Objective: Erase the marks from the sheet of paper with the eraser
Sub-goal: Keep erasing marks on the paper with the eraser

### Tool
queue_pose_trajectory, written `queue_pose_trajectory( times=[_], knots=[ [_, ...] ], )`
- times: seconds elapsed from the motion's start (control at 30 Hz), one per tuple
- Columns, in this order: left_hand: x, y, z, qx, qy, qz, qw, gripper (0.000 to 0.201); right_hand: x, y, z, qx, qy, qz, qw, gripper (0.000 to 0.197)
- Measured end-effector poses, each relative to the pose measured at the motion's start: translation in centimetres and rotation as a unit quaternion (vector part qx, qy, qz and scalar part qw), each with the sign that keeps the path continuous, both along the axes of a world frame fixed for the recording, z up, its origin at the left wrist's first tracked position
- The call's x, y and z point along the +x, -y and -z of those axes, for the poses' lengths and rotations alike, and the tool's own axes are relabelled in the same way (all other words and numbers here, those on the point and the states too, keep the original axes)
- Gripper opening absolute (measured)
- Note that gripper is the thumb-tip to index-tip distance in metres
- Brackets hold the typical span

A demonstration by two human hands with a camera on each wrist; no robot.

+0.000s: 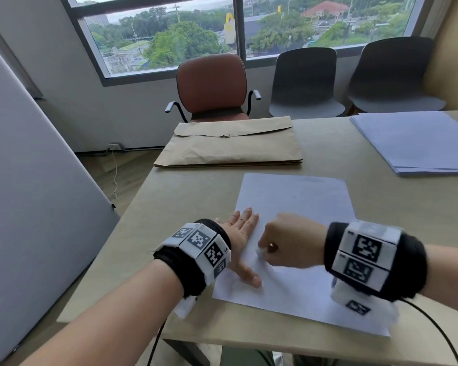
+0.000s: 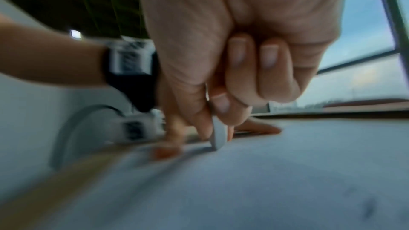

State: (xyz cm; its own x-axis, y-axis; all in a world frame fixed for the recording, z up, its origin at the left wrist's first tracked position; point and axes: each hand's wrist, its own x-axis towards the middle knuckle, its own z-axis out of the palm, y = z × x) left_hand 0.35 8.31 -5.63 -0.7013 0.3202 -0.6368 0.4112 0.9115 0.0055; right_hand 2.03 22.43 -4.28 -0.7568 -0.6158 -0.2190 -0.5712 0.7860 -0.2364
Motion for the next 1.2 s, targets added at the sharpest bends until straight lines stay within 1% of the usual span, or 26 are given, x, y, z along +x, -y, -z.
queue_pose_trajectory(
  times=[0.07, 0.1, 0.13, 0.17, 0.2, 0.27, 0.3, 0.37, 0.47, 0.53, 0.6, 0.67, 0.7, 0.73, 0.77, 0.8, 0.83, 0.87, 0.9, 0.93, 0.97, 1.0, 1.03, 1.13, 1.2],
  knots=[
    [0.0, 0.1, 0.1, -0.003, 0.002, 0.003, 1.000, 0.126, 1.6, -0.1, -0.1, 0.009, 0.045, -0.038, 0.998, 0.036],
    [-0.1, 0.1, 0.1, -0.005, 0.002, 0.005, 1.000, 0.126, 1.5, -0.3, -0.3, 0.009, 0.063, -0.035, 0.997, 0.033],
    [-0.1, 0.0, 0.1, -0.008, 0.002, 0.008, 1.000, 0.126, 0.8, -0.4, -0.4, 0.012, 0.060, -0.026, 0.998, 0.026],
    [-0.1, 0.0, 0.0, -0.009, 0.000, 0.009, 1.000, 0.126, -0.3, -0.5, -0.4, 0.018, 0.040, -0.011, 0.999, 0.021],
    [-0.1, 0.0, 0.0, -0.009, -0.003, 0.010, 1.000, 0.126, -1.6, -0.5, -0.4, 0.016, 0.008, 0.013, 1.000, 0.021],
    [0.0, 0.0, 0.0, -0.005, -0.005, 0.007, 1.000, 0.126, -3.3, -0.6, 0.0, -0.006, -0.040, 0.056, 0.998, 0.025],
    [0.1, 0.0, 0.0, -0.003, -0.005, 0.005, 1.000, 0.126, -3.5, -0.6, 0.2, -0.012, -0.048, 0.066, 0.997, 0.026],
    [0.0, 0.0, 0.0, 0.000, -0.006, 0.003, 1.000, 0.126, -1.9, -0.4, 0.2, -0.012, -0.039, 0.052, 0.998, 0.024],
    [-0.1, 0.1, 0.2, 0.003, -0.003, 0.002, 1.000, 0.127, 1.4, -0.2, 0.2, -0.004, 0.024, -0.030, 0.999, 0.021],
    [-0.1, 0.1, 0.3, 0.003, -0.004, 0.002, 1.000, 0.127, 1.3, -0.1, -0.3, 0.003, 0.036, -0.035, 0.999, 0.021],
    [-0.1, 0.1, 0.2, 0.001, -0.006, 0.003, 1.000, 0.127, -1.1, 0.0, -0.3, 0.016, 0.005, -0.001, 1.000, 0.022],
    [0.0, 0.0, 0.1, -0.002, -0.007, 0.002, 1.000, 0.126, -3.4, -0.1, -0.1, -0.008, -0.035, 0.060, 0.998, 0.023],
    [0.0, -0.1, 0.1, -0.002, -0.008, 0.002, 1.000, 0.126, -3.8, 0.0, -0.1, -0.020, -0.042, 0.082, 0.996, 0.024],
    [0.1, -0.1, 0.2, -0.001, -0.009, 0.001, 1.000, 0.127, -3.6, 0.2, 0.0, -0.023, -0.048, 0.087, 0.995, 0.023],
    [0.0, -0.1, 0.2, 0.000, -0.011, 0.001, 1.000, 0.127, -2.7, 0.4, -0.2, -0.023, -0.044, 0.078, 0.996, 0.022],
    [-0.1, 0.0, 0.3, 0.004, -0.011, 0.000, 1.000, 0.127, -1.6, 0.6, -0.2, -0.022, -0.021, 0.053, 0.998, 0.021],
    [-0.1, 0.0, 0.4, 0.007, -0.009, -0.001, 1.000, 0.127, -0.1, 0.8, -0.3, -0.017, 0.010, 0.020, 1.000, 0.024],
    [-0.1, 0.0, 0.4, 0.007, -0.009, -0.002, 1.000, 0.127, 1.0, 1.1, -0.3, -0.008, 0.031, -0.007, 0.999, 0.033],
    [-0.1, 0.0, 0.5, 0.005, -0.010, -0.001, 1.000, 0.127, 1.5, 1.3, -0.5, -0.005, 0.047, -0.015, 0.999, 0.040],
    [-0.1, 0.0, 0.5, 0.002, -0.009, 0.001, 1.000, 0.128, 1.3, 1.2, -0.7, -0.010, 0.054, -0.010, 0.998, 0.040],
    [-0.1, -0.1, 0.5, -0.001, -0.008, 0.004, 1.000, 0.128, 0.5, 1.0, -0.6, -0.011, 0.045, -0.002, 0.999, 0.034],
    [-0.1, -0.1, 0.5, -0.002, -0.009, 0.006, 1.000, 0.129, -0.7, 0.9, -0.5, -0.011, 0.022, 0.012, 1.000, 0.025],
    [-0.2, 0.0, 0.5, 0.000, -0.012, 0.006, 1.000, 0.129, -1.8, 0.8, -0.4, -0.017, -0.004, 0.033, 0.999, 0.020],
    [-0.2, 0.1, 0.5, 0.011, -0.018, -0.003, 1.000, 0.130, -3.0, 0.8, 0.0, -0.038, -0.035, 0.075, 0.996, 0.024],
    [-0.2, 0.2, 0.6, 0.010, -0.014, 0.002, 1.000, 0.129, -1.3, 0.9, 0.2, -0.036, -0.024, 0.050, 0.998, 0.022]
  ],
)
